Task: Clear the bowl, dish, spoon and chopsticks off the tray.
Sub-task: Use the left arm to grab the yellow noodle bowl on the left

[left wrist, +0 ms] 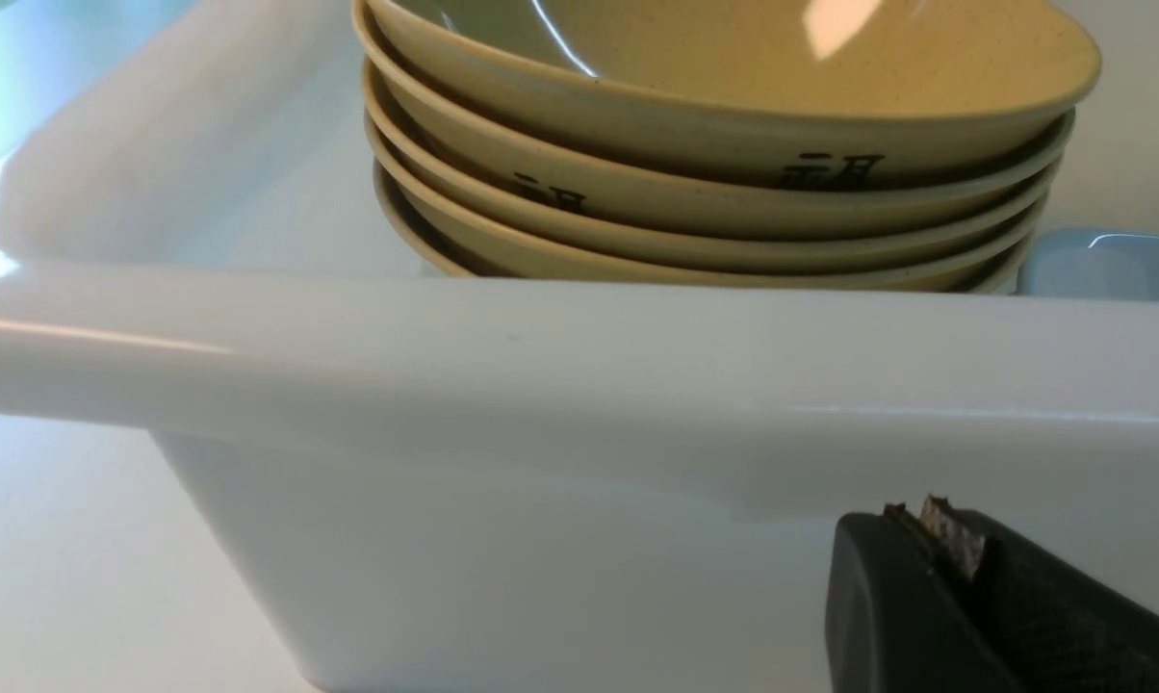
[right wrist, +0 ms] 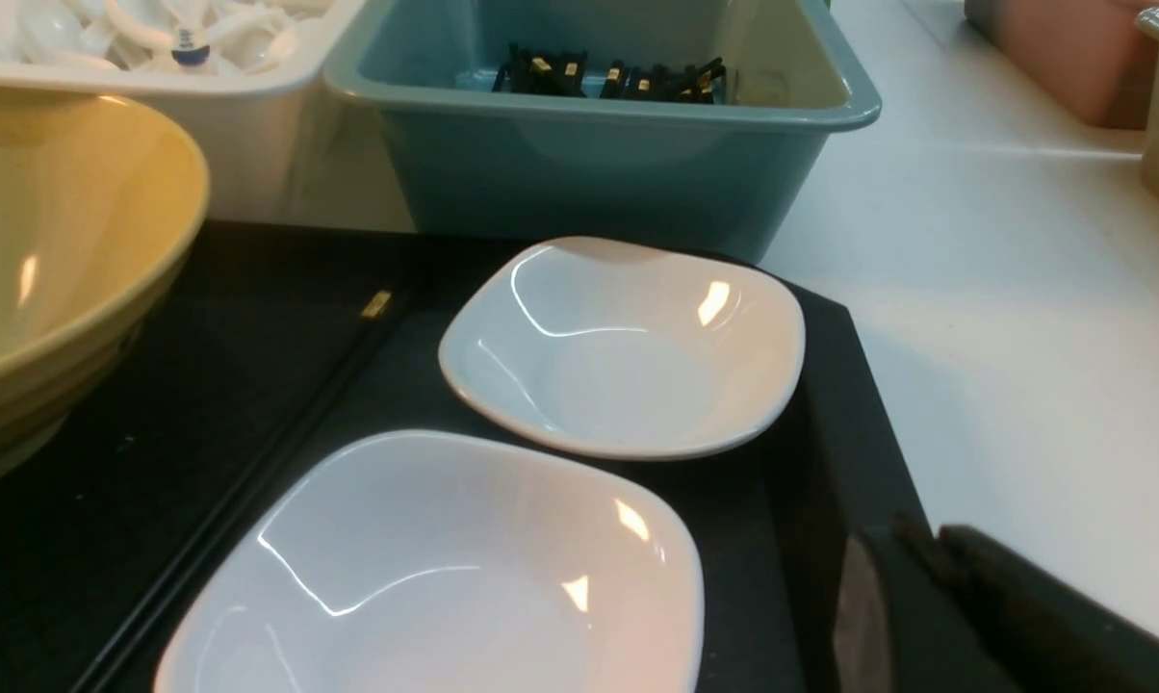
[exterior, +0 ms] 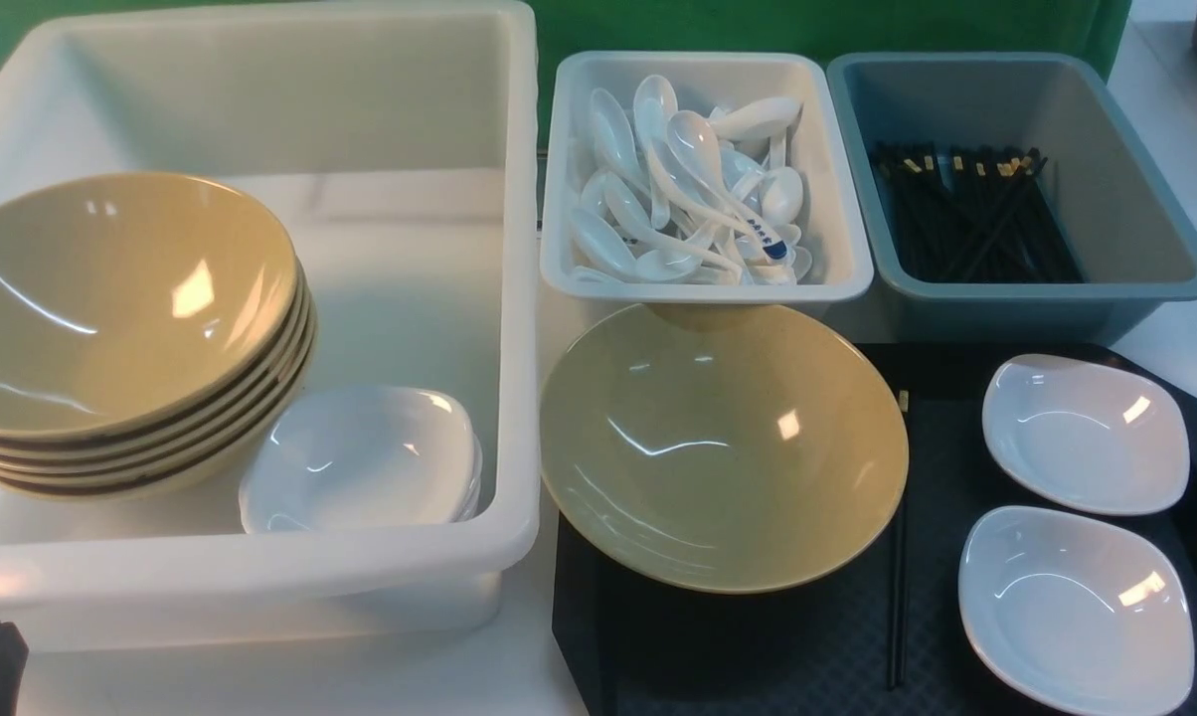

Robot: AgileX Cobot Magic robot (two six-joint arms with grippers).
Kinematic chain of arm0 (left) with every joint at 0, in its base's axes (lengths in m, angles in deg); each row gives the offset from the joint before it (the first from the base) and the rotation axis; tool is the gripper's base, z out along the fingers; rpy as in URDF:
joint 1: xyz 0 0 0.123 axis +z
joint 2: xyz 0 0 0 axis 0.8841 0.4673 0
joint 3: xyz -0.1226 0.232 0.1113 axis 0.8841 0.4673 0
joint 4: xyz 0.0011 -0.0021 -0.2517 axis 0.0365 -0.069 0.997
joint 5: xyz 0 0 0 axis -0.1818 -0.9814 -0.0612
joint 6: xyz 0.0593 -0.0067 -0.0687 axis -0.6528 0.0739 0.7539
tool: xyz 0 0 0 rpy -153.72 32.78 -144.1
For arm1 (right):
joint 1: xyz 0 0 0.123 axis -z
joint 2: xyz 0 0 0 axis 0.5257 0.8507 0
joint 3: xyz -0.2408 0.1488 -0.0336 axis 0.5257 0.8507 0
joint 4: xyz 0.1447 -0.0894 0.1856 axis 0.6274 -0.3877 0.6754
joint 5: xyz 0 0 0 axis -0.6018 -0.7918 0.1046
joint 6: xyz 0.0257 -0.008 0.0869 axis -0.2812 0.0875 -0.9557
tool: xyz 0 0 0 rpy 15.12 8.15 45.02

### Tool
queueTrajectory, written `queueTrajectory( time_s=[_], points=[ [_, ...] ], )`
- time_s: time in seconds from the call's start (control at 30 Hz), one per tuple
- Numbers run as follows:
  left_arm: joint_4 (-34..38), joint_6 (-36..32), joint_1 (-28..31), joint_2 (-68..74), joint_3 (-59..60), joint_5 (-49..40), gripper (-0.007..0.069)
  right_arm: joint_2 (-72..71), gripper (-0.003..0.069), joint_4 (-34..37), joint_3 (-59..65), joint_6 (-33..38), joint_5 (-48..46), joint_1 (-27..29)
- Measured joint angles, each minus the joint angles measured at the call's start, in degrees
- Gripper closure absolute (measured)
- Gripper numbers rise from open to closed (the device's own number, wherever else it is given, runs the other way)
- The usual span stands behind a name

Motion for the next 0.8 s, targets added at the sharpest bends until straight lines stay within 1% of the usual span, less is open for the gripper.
queueTrajectory(
  time_s=[0.37, 0.5, 0.7, 0.8],
  points=[
    [0.0, 0.0, 0.0, 0.0, 0.0, 0.2, 0.0633, 0.0, 0.0576, 0.0, 0.0, 0.0, 0.0, 0.0],
    [0.0, 0.0, 0.0, 0.0, 0.1, 1.8, 0.0633, 0.0, 0.0571, 0.0, 0.0, 0.5, 0.0, 0.0],
    [0.0, 0.0, 0.0, 0.0, 0.1, 13.7, 0.0633, 0.0, 0.0561, 0.0, 0.0, 0.5, 3.1, 0.0],
    [0.0, 0.0, 0.0, 0.0, 0.1, 16.0, 0.0633, 0.0, 0.0561, 0.0, 0.0, 0.5, 3.2, 0.0]
  ],
)
